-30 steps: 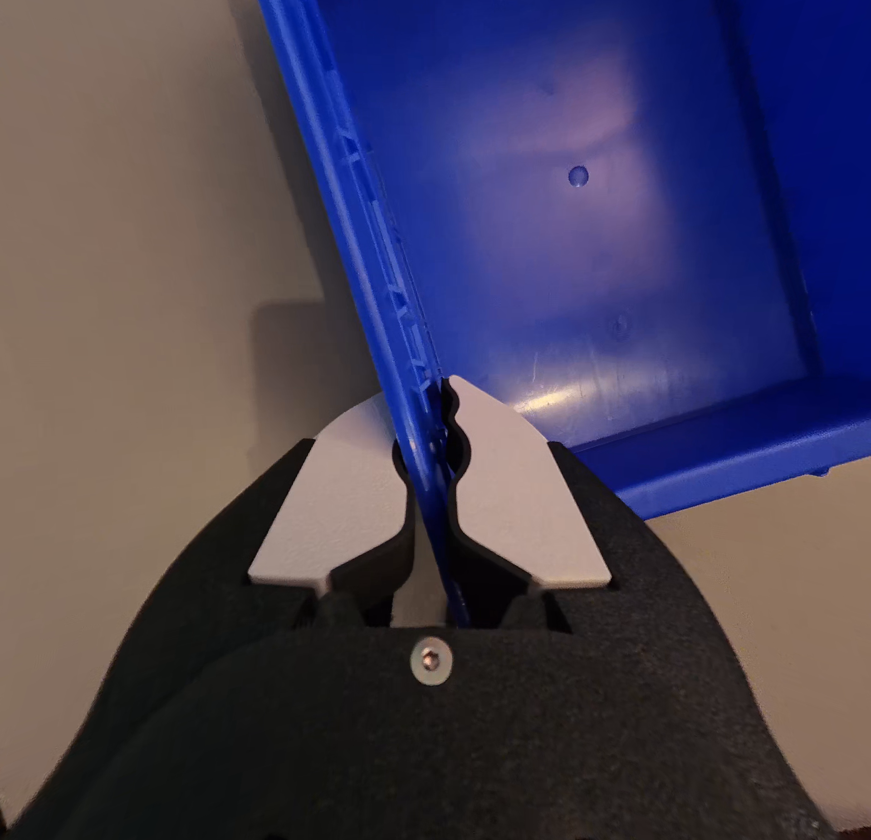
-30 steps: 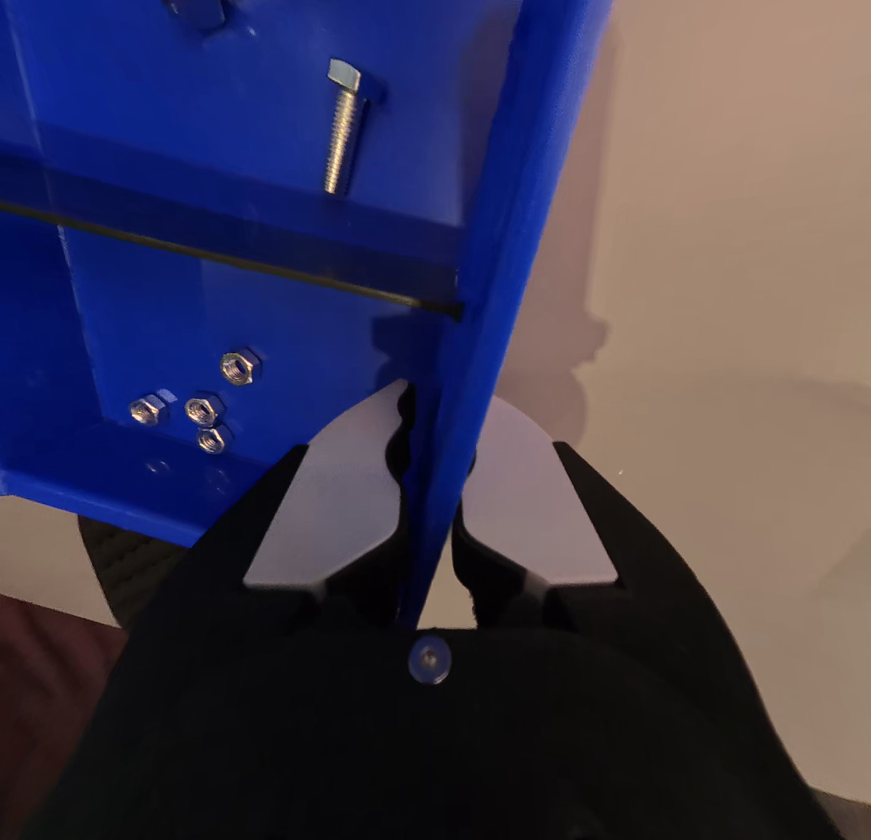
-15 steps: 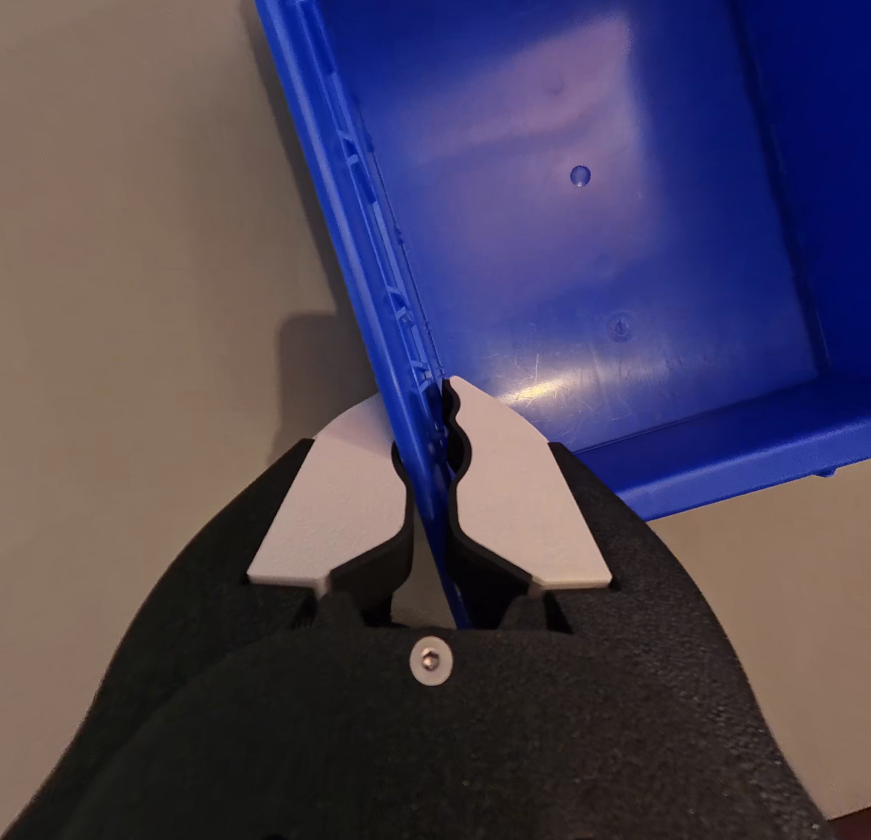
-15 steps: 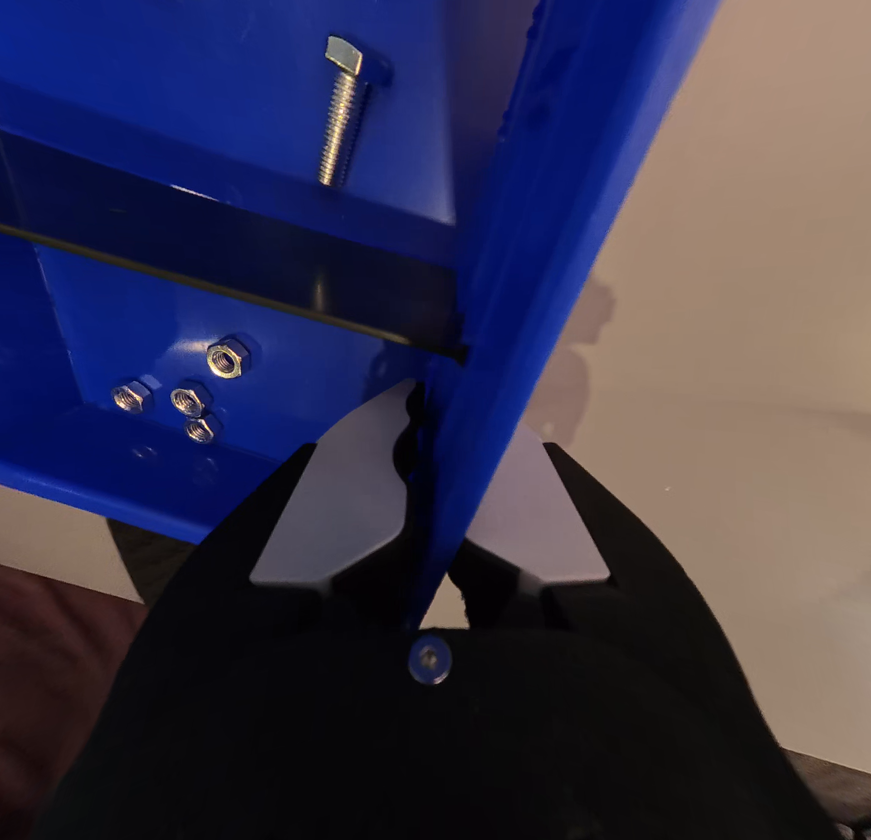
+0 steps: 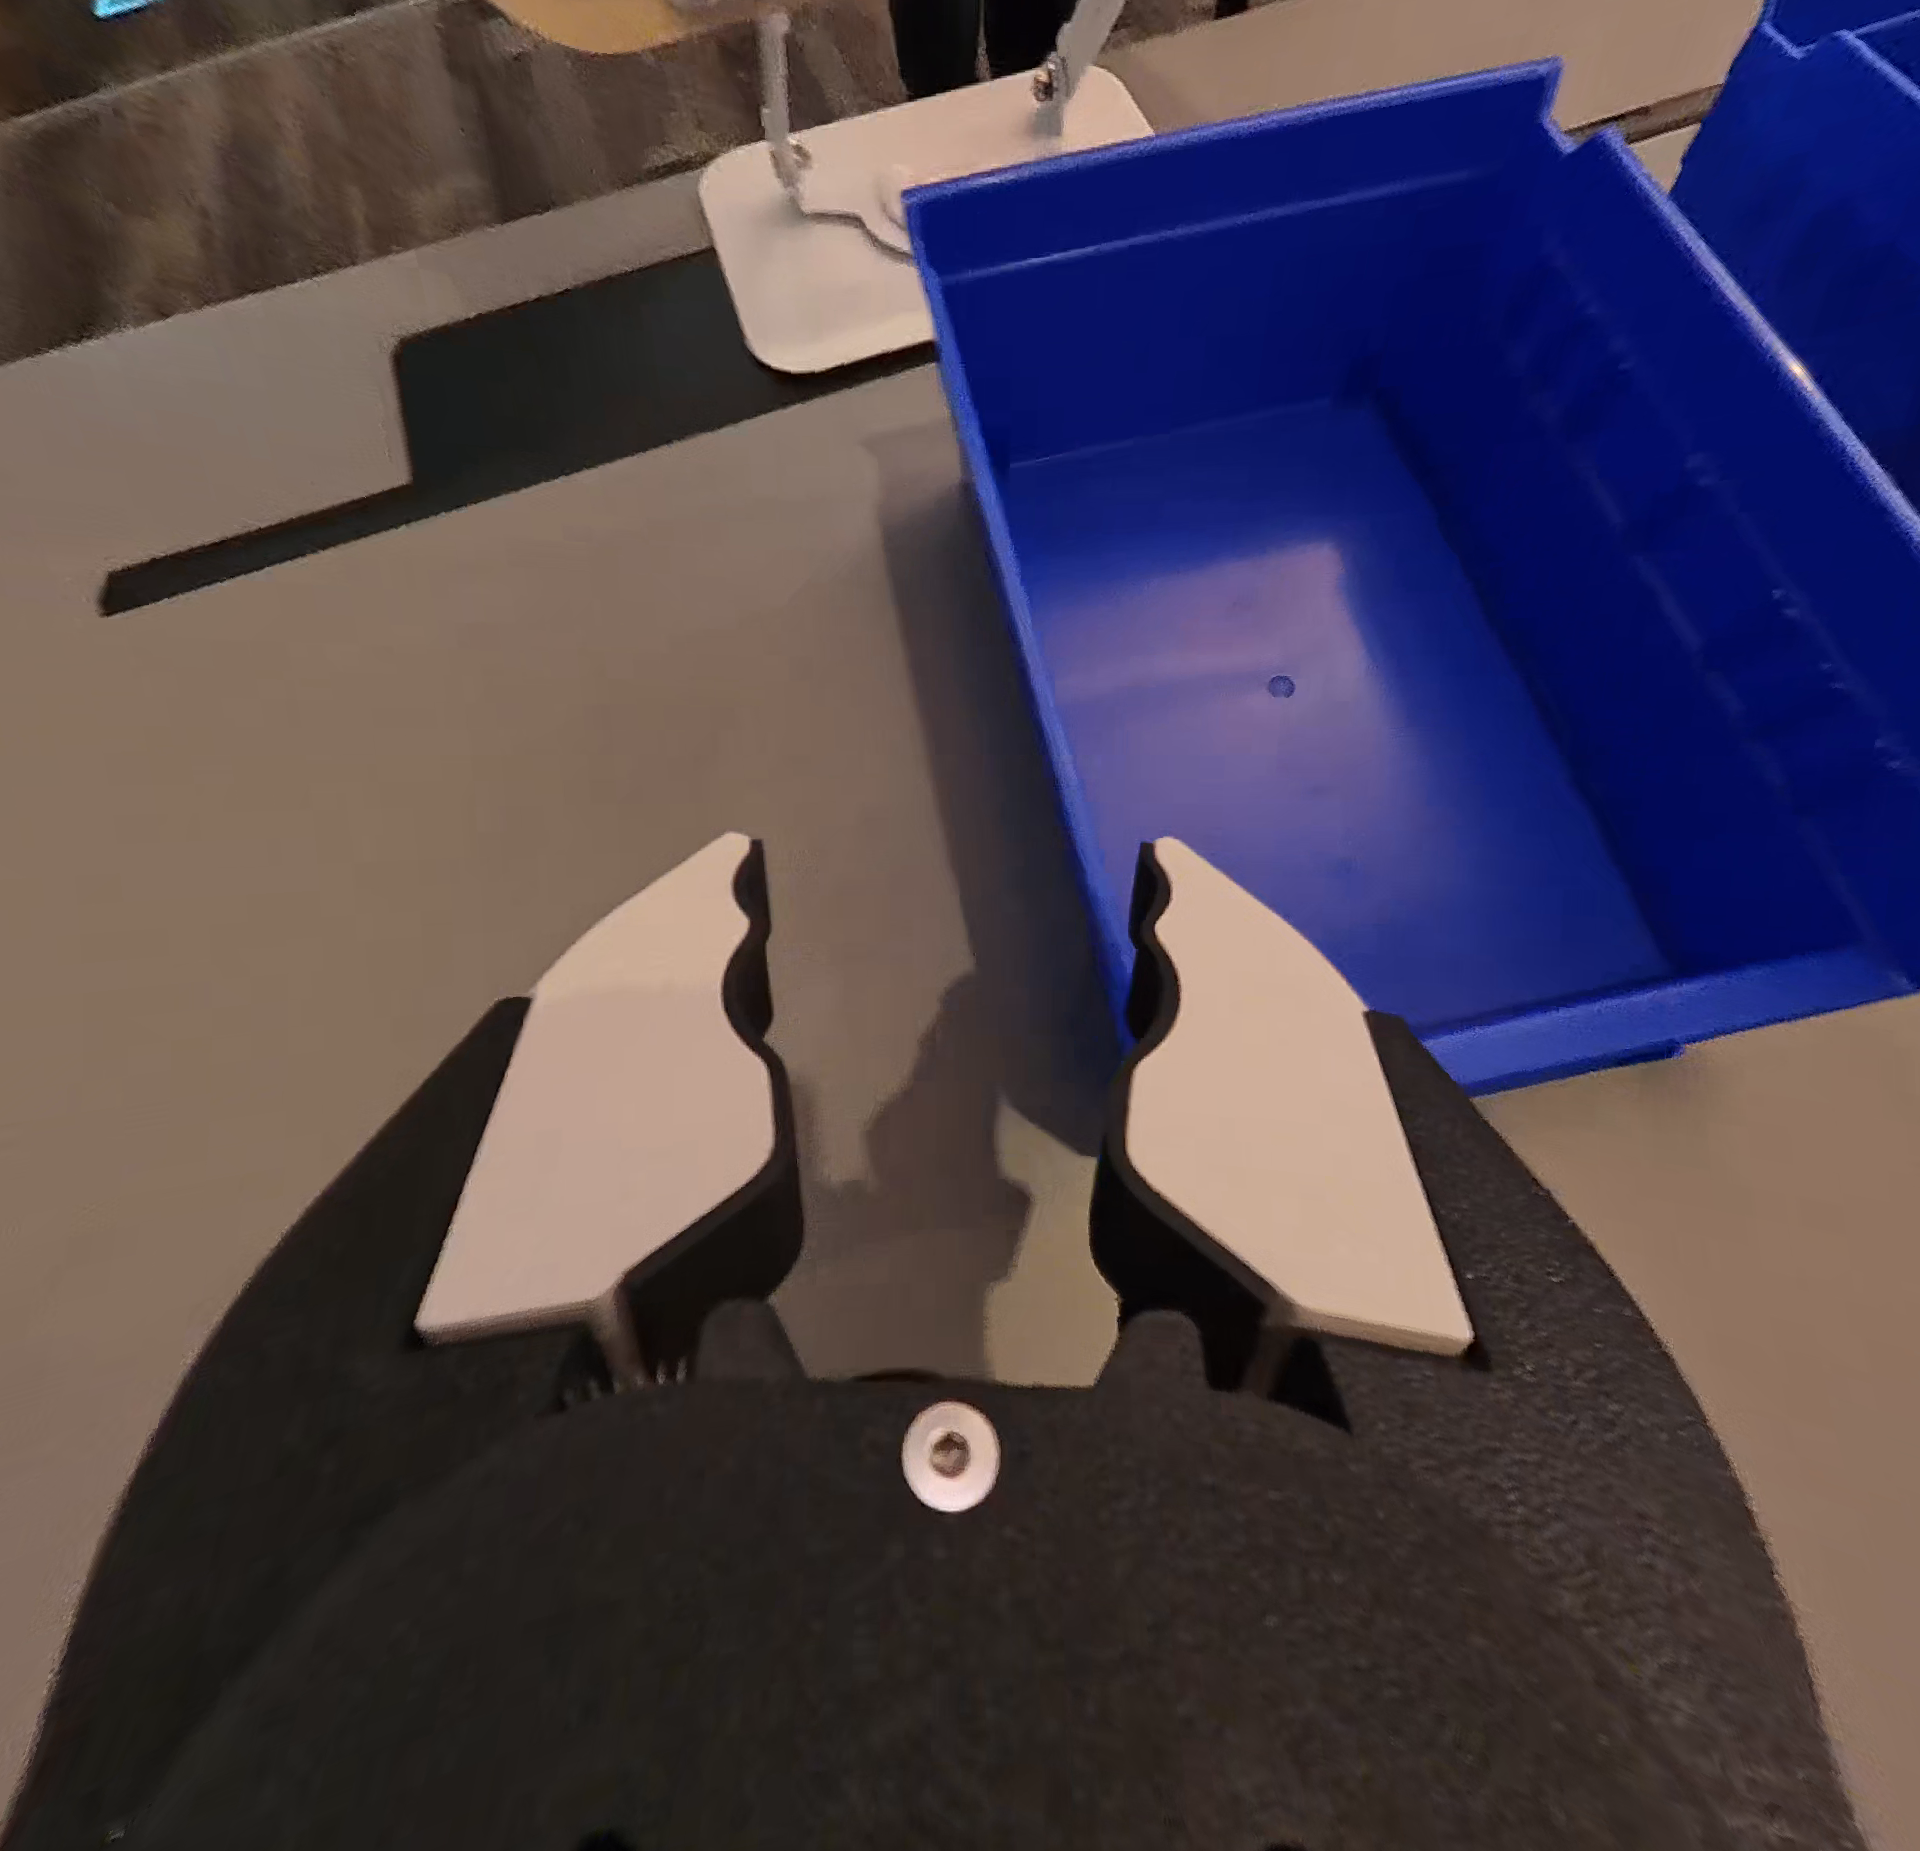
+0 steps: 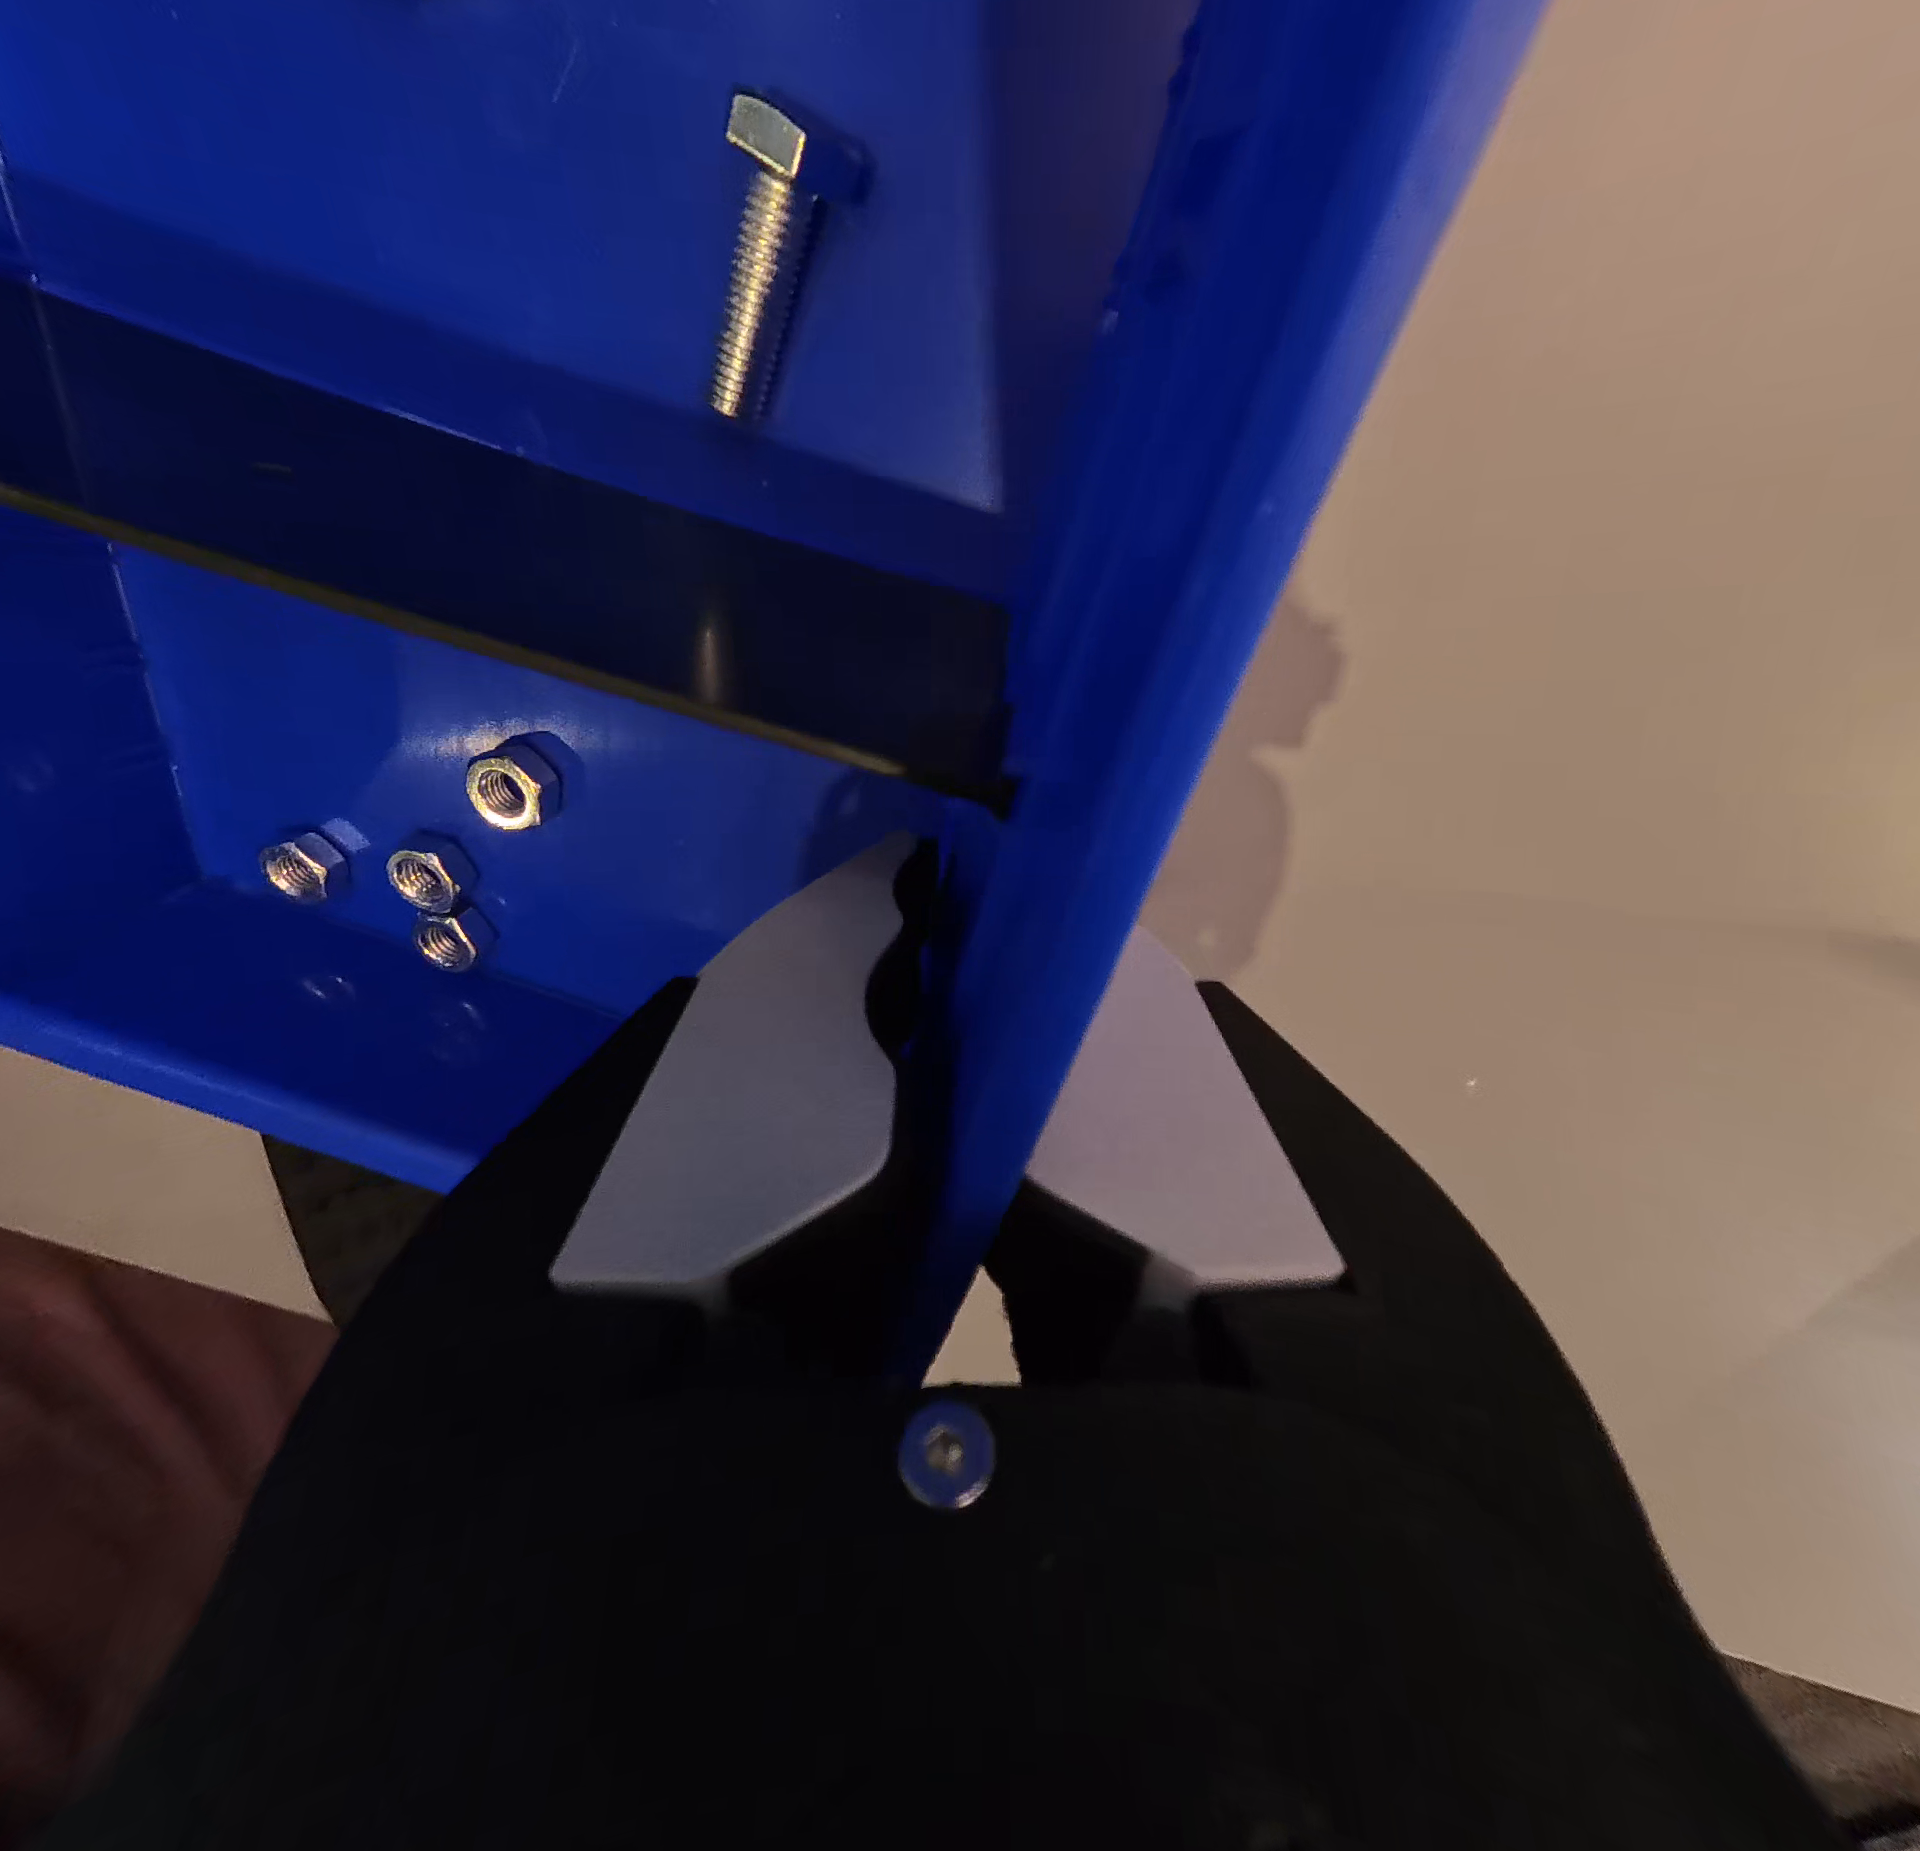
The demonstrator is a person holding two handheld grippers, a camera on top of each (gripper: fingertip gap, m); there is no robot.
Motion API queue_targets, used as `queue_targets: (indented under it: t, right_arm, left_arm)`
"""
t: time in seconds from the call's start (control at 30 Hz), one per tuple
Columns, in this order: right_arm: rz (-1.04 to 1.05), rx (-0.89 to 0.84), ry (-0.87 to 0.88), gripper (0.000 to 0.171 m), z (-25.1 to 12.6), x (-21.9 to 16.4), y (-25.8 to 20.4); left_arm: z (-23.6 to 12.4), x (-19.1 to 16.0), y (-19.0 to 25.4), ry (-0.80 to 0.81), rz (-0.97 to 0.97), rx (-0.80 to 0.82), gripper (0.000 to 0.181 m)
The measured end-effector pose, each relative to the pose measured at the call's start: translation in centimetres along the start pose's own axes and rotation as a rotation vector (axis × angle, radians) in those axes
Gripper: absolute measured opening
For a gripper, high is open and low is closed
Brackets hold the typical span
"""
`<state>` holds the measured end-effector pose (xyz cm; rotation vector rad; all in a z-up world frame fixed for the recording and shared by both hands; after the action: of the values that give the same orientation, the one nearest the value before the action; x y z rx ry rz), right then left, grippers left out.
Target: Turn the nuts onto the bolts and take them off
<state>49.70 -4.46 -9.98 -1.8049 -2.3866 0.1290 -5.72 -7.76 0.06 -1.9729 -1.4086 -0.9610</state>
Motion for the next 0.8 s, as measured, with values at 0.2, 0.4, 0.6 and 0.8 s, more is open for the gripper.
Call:
queue_targets:
  t: [0.2, 0.4, 0.6, 0.8]
  right_arm:
    - [0.0, 0.009, 0.044, 0.005, -3.7, -0.1, -1.0]
    - [-0.016, -0.043, 0.046, 0.005, -10.0, 2.2, -6.0]
    - [-0.136, -0.003, 0.067, 0.005, -12.3, 8.2, -17.4]
    - [-0.279, 0.136, 0.085, 0.004, -9.7, 14.6, -31.8]
  left_arm:
    - [-2.5, -1.3, -2.6, -0.003, -0.062, -0.021, 0.066]
    - [-4.6, -3.0, -5.3, -0.005, -0.105, 0.014, 0.065]
    - [-6.8, -4.5, -8.1, -0.003, -0.17, 0.037, 0.066]
    - [-9.8, -6.2, -12.2, 0.009, -0.228, 0.114, 0.066]
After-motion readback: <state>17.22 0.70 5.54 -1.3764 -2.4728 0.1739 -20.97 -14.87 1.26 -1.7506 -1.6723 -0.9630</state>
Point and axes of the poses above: each gripper's, where its closed fingertips meet, z out along the fingers, x out of its top, y = z × x across the jaws, the point moved 4 cm from there along -z, back along the fingers, and after that the axes turned 4 degrees about -z, right-handed, at the moved point
